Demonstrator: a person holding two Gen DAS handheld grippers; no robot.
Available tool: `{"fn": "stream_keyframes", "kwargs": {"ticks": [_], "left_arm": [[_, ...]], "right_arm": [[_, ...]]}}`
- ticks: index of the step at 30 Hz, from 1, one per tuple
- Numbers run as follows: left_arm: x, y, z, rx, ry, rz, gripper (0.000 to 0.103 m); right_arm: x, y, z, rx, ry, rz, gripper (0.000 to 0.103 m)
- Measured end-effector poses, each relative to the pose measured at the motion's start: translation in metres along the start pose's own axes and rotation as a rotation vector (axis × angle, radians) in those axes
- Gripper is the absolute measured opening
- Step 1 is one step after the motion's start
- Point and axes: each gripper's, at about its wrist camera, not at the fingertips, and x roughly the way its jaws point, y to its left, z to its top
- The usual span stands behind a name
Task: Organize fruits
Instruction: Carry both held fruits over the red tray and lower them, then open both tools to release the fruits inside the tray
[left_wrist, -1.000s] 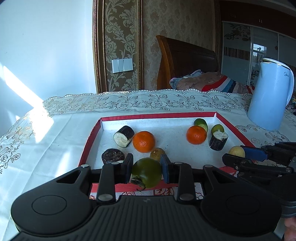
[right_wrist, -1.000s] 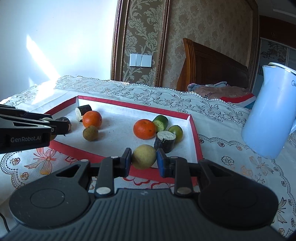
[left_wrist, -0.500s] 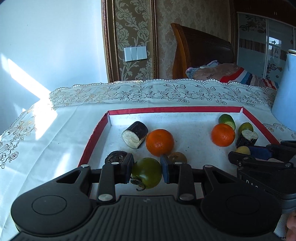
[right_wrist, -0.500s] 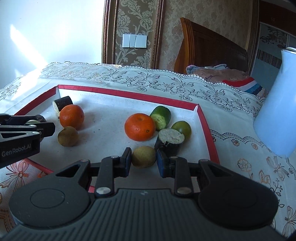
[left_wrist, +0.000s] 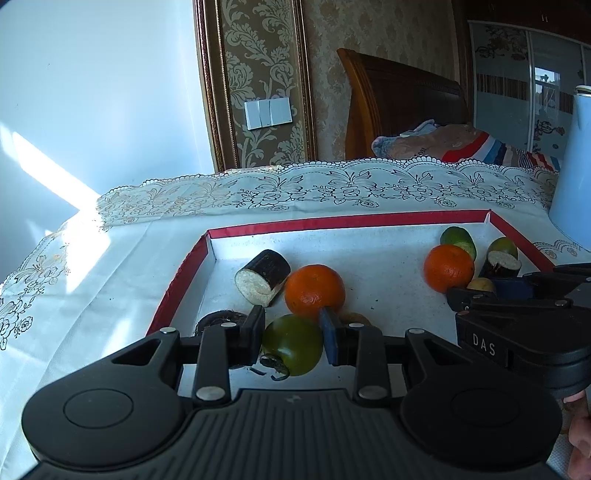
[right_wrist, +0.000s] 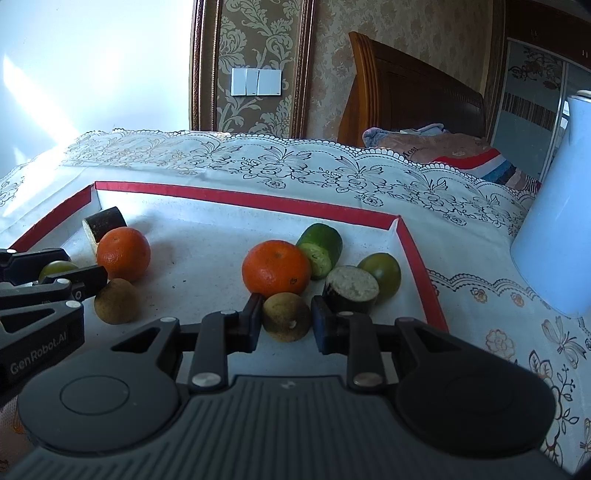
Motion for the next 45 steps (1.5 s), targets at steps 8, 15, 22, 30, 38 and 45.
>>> {"fn": "stream_keyframes", "kwargs": {"ticks": [8, 15, 22, 30, 38, 45], "left_arm": [[-0.003, 0.004, -0.001, -0.040, -0.024, -0.010, 0.054], [-0.001, 0.017, -0.001, -0.111, -0.017, 0.016, 0.079], [-0.003, 0.007, -0.005, -0.042, -0.029, 0.042, 0.079], [-0.005, 0.010, -0.005, -0.054, -0.021, 0.033, 0.079], [-0.010, 0.012, -0.006, -0.070, -0.022, 0.025, 0.079], [-0.016, 0.013, -0.007, -0.072, -0.035, 0.028, 0.079]], "right_arm": [[-0.001, 0.000, -0.002, 0.010, -0.002, 0.004, 0.026], [-0.004, -0.002, -0.003, 0.021, 0.002, 0.014, 0.035], [-0.005, -0.001, -0.006, 0.025, 0.004, 0.013, 0.056], [-0.011, -0.001, -0.009, 0.027, -0.008, 0.012, 0.069], [-0.016, -0.007, -0.009, 0.061, -0.019, 0.010, 0.082], [-0.023, -0.009, -0.009, 0.058, -0.041, -0.004, 0.089]]}}
